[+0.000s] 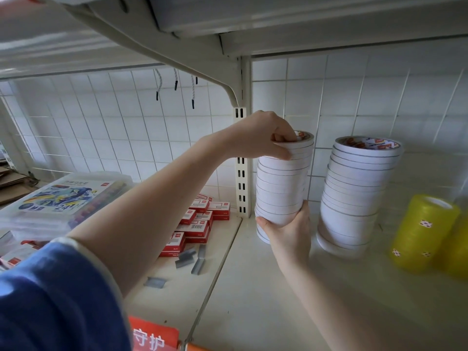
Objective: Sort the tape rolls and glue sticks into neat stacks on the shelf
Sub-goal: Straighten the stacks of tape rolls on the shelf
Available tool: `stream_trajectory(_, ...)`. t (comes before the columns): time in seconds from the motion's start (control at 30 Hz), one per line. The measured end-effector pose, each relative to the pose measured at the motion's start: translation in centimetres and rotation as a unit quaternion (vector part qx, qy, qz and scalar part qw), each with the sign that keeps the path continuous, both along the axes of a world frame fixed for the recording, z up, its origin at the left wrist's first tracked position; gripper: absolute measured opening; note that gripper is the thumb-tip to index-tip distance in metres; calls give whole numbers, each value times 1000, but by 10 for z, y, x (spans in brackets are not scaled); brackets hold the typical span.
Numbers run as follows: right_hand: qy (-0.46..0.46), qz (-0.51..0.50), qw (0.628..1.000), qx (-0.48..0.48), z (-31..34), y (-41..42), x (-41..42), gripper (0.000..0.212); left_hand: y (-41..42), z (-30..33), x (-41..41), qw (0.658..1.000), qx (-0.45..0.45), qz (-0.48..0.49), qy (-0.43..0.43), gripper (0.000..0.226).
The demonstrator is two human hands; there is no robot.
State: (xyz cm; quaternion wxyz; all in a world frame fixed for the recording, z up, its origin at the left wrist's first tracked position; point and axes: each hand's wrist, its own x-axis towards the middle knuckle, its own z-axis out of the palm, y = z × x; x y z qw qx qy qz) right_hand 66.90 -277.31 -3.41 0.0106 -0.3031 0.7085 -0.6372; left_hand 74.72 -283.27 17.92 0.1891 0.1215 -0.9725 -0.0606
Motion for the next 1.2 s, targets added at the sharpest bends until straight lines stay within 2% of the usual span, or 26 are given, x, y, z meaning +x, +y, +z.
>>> stream_trajectory(0.1, -1, 8, 1000, -5, 1, 3, -1, 78, -2, 0, 0, 1000, 7, -4, -3, 24)
stream_trajectory(0.2, -5, 21, 1000, -4, 2, 6, -2, 71, -2, 1, -1, 1000, 10, -4, -5, 23)
stream_trajectory(0.4, 3, 41, 999, -4, 3, 11, -5, 74, -3, 0, -2, 1000, 11, 0, 5, 25)
stream_trajectory(0.53, 4, 64, 998, -8, 2, 15, -10, 66, -4, -5, -2, 1000, -7, 13, 20, 30)
stream_trajectory(0.67, -1, 76, 997, -22, 3, 14, -9, 78, -4, -6, 2, 999, -35, 20, 8, 36)
stream_trajectory(0.8, 23, 62, 998, -9, 9, 14, -10, 67, -5, -14, 12, 996, -36, 10, 83, 55)
stream_trajectory(0.93, 38, 57, 995, 72, -1, 19, -14, 70, -18, -44, 32, 985, 28, 46, 162, 79)
stream_trajectory(1.0, 54, 61, 986, 144, -7, 23, -15, 74, -26, -57, 38, 981, 82, 78, 156, 85)
stream_trajectory(1.1, 79, 71, 973, 204, -8, 30, -18, 72, -27, -70, 36, 967, 180, 113, 142, 95)
stream_trajectory(1.2, 107, 62, 961, 246, -8, 37, -18, 83, -20, -91, 26, 931, 309, 130, 143, 118)
